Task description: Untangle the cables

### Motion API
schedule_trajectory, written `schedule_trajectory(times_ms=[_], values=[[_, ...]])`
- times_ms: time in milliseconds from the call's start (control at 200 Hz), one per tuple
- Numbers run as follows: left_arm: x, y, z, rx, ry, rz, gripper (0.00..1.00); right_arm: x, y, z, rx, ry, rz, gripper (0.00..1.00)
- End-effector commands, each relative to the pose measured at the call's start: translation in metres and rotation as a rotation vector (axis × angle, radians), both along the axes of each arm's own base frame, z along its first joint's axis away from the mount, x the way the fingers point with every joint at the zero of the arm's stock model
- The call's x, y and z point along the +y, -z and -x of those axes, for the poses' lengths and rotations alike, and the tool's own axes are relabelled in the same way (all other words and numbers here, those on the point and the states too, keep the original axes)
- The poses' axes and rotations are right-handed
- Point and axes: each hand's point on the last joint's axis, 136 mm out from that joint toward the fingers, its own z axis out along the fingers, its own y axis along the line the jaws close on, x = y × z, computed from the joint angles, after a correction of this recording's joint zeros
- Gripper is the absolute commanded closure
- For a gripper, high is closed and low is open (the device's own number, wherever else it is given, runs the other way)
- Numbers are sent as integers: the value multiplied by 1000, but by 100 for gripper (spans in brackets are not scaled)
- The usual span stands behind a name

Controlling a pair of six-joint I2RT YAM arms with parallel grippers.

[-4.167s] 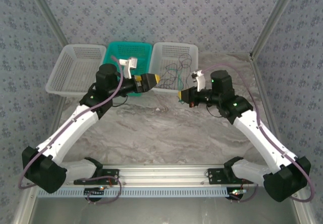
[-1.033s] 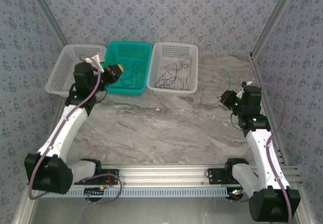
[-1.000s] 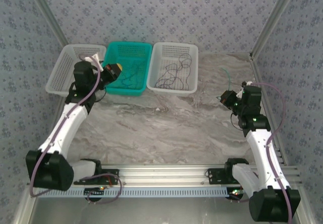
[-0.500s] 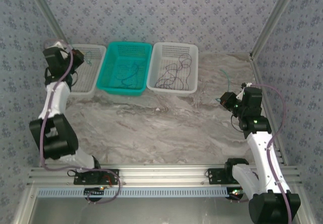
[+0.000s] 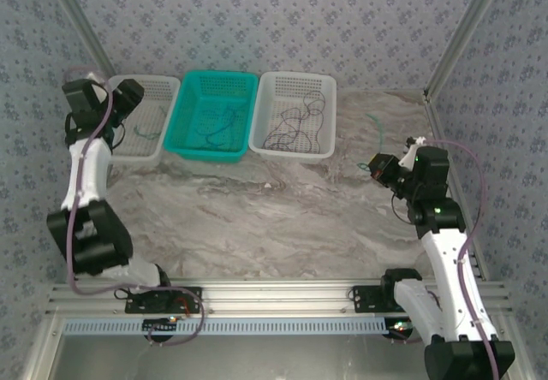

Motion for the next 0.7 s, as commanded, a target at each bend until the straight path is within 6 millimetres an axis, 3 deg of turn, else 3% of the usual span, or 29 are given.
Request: schedule_trajectory(times_ms=[0, 115, 245, 475, 515, 525, 550, 595, 695], values=[[-66, -67, 45, -192, 134, -3, 26, 27, -36, -3, -106, -108, -46, 100], [-131, -85, 90, -272, 255, -59, 27, 52, -52, -8, -138, -202, -33, 100], [-199, -88, 131, -343, 433, -65, 28, 83, -71, -14, -160, -307, -45, 100], [-325, -54, 188, -395, 864, -121, 29, 140, -94, -22, -186, -493, -47, 100], [-340, -45, 193, -376, 926, -130, 28, 151, -89, -23, -184, -540, -37, 100], [-343, -43, 193, -370, 940, -129, 28, 153, -98, -23, -209, -553, -34, 100], [-349, -38, 194, -349, 974, -120, 28, 160, -101, -21, -220, -588, -27, 100], [-359, -37, 197, -332, 1032, -94, 28, 171, -95, -22, -211, -638, -5, 100], [-362, -43, 198, -308, 1051, -64, 26, 190, -78, -21, -183, -732, 65, 100]])
